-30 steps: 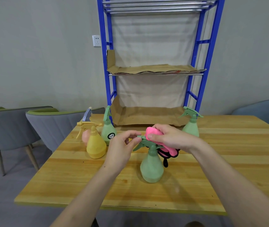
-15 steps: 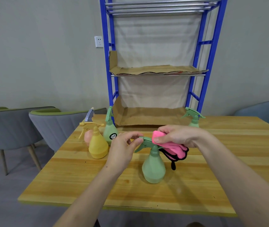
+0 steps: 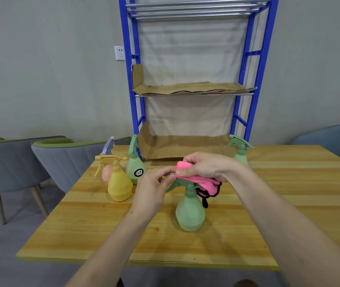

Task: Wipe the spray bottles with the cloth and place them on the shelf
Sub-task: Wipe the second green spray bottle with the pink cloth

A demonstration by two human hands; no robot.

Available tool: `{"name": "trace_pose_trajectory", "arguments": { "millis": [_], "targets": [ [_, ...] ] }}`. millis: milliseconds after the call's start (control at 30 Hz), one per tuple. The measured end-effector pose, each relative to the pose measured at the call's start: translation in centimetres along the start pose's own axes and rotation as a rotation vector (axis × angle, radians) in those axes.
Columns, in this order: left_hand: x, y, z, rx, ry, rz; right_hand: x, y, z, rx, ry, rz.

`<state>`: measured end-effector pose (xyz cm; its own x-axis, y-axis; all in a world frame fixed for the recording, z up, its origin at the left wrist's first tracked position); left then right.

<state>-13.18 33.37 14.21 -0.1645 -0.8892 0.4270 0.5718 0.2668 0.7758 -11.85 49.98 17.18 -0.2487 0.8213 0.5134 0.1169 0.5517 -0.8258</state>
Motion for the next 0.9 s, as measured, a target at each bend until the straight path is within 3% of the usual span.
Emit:
{"name": "trace_pose_trajectory", "arguments": {
  "millis": [533, 900],
  "targets": [
    [0.2, -0.4, -0.1, 0.040, 0.029, 0.016, 1.0, 4.5, -2.7, -0.005, 0.042, 0.182],
    [-0.2, -0.9, -0.1, 0.077, 0.018, 0.008, 2.1, 5.2, -4.6, -0.077, 0.114, 0.030]
  ]
}}
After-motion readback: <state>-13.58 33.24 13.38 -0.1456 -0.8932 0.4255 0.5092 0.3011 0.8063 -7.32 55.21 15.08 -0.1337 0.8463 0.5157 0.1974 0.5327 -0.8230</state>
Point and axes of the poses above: each hand's wrist, its own z-axis towards the middle knuckle, its own x-axis out of the back of the hand, y = z × x, the point moved 7 cm from there along z, towards the middle knuckle, and after that the axes turned 2 degrees about -y, right-handed, at the moved point
